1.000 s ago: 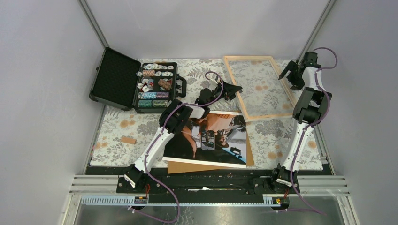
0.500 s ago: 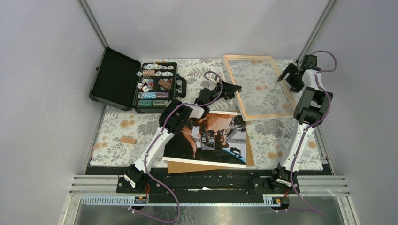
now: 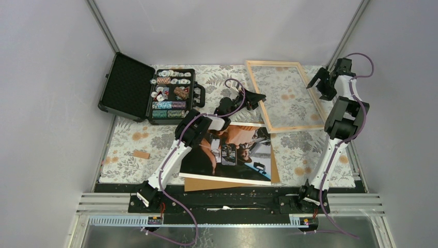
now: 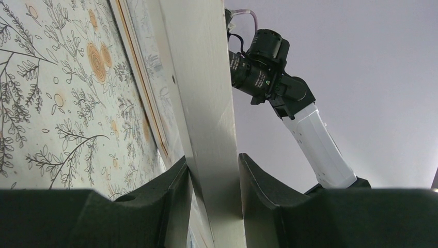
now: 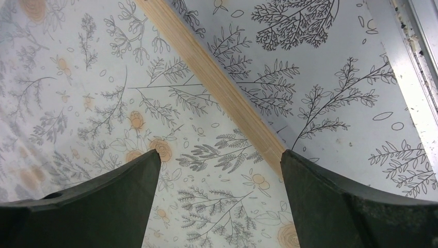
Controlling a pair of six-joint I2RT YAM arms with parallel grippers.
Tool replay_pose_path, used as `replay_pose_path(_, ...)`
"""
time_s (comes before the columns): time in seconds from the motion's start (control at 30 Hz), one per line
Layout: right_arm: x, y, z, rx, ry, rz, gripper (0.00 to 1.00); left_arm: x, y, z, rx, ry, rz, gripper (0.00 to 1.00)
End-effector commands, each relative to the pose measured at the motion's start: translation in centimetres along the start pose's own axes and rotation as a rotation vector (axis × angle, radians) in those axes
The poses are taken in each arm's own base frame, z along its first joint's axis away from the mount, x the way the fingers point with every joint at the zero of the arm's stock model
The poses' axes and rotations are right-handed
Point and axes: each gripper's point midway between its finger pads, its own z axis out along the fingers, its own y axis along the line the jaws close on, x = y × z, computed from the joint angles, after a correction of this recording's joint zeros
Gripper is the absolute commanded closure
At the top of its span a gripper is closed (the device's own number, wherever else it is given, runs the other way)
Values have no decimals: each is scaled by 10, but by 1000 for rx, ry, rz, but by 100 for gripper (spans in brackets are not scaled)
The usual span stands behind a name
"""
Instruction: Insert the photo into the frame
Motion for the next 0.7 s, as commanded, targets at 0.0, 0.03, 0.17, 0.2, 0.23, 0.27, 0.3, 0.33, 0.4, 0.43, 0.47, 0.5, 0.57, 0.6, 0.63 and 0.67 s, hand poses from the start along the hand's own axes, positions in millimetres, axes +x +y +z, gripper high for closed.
replay_pose_path(0.0,-7,9,-14,-14,-24,-25,7,-8,18,-22,35,-27,14,60)
replay_pose_path(0.03,-6,9,-13,-12,-23,-24,7,-8,17,-22,37,-27,14,60)
replay_pose_path(0.17,-1,7,-8,-17,-8,-16,7,-8,17,-23,39,-28,13,60)
replay_pose_path(0.2,1,6,-5,-17,-1,-15,7,-8,17,-23,39,-27,12,60)
replay_pose_path(0.23,3,6,-4,-16,2,-12,7,-9,17,-23,40,-28,13,60)
replay_pose_path(0.27,4,5,-3,-15,7,-10,7,-8,17,-23,41,-28,13,60)
replay_pose_path(0.3,6,5,-1,-17,13,-7,7,-8,17,-23,40,-29,13,61)
replay_pose_path(0.33,8,4,0,-18,18,-4,7,-9,17,-23,41,-28,13,61)
replay_pose_path(0.4,11,5,2,-25,27,0,7,-8,16,-22,42,-28,12,61)
replay_pose_path(0.43,12,5,3,-30,30,2,7,-8,17,-23,41,-28,11,61)
replay_pose_path(0.47,12,6,3,-38,32,3,7,-8,17,-23,41,-29,10,61)
replay_pose_path(0.5,13,7,3,-45,35,7,8,-8,17,-23,41,-28,10,61)
replay_pose_path(0.57,16,11,4,-68,43,15,8,-9,17,-23,41,-30,7,61)
replay_pose_path(0.6,18,13,4,-80,49,19,8,-9,17,-23,43,-30,8,61)
replay_pose_path(0.63,20,15,4,-89,57,26,9,-9,17,-23,43,-31,5,61)
replay_pose_path(0.67,21,16,4,-96,61,32,9,-9,18,-23,41,-32,5,61)
